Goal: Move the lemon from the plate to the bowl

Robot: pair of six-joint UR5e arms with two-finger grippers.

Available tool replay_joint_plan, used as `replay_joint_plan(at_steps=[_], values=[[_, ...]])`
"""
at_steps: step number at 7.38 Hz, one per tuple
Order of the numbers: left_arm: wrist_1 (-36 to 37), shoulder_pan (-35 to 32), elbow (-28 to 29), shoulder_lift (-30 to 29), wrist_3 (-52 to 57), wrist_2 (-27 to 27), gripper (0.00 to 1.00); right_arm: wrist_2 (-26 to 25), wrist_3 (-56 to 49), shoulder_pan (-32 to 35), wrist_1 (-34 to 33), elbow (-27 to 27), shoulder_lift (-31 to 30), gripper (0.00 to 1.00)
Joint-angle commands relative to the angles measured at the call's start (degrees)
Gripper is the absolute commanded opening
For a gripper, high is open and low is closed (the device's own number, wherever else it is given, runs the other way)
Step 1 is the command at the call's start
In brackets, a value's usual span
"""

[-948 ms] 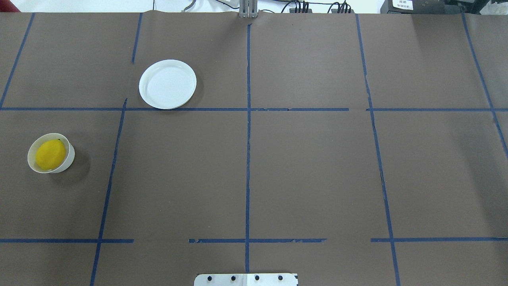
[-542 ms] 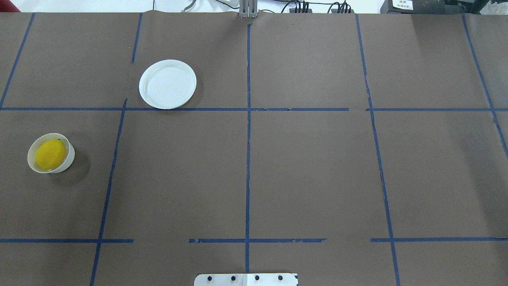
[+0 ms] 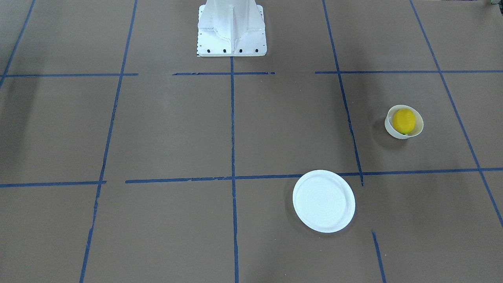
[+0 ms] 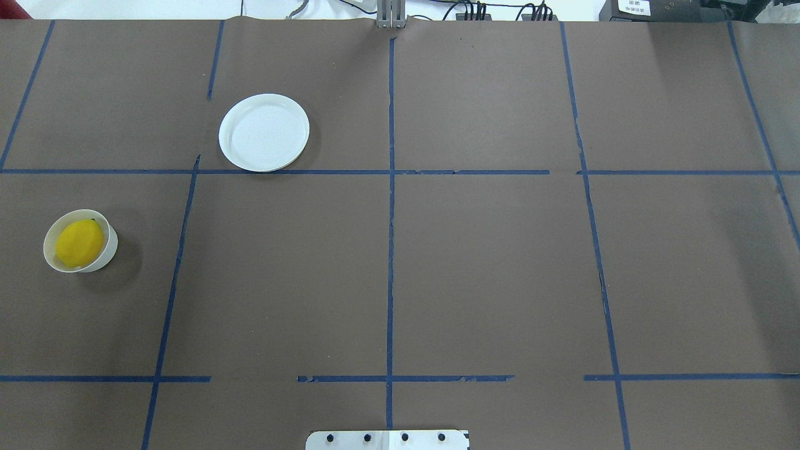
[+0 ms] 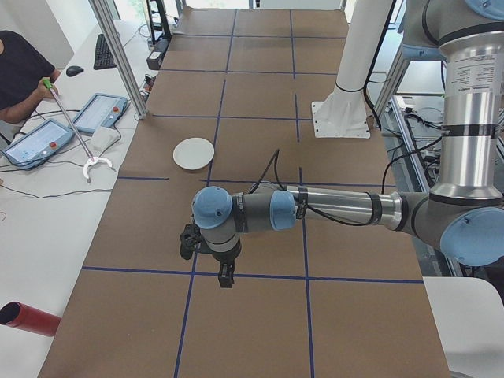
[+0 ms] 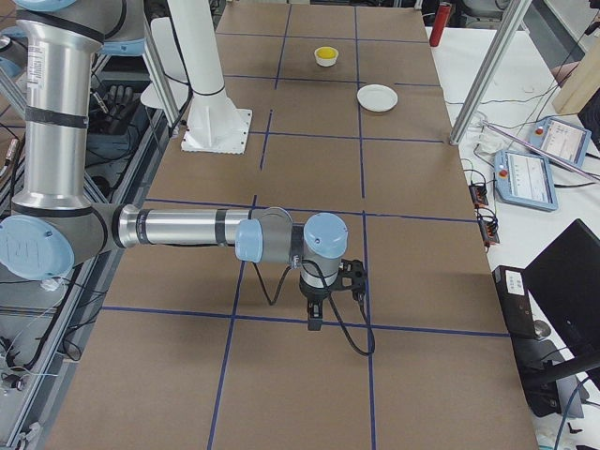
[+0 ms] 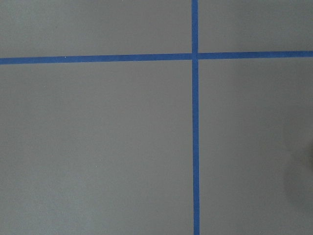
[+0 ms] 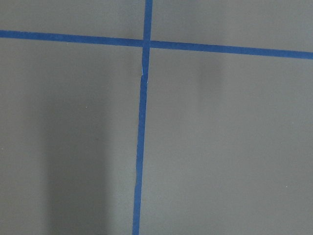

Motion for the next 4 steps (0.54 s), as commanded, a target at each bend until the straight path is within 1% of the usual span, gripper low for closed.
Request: replay_joint_plan(at_steps=[1, 4], values=[[0.0, 0.0, 0.0, -0.1, 0.2, -0.1, 1.0, 0.0, 0.0, 0.0, 0.0, 0.0, 0.0, 1.0], [-0.2, 0.0, -0.1, -0.3, 0.3, -0.1, 1.0, 0.0, 0.0, 0.0, 0.0, 0.0, 0.0, 1.0]])
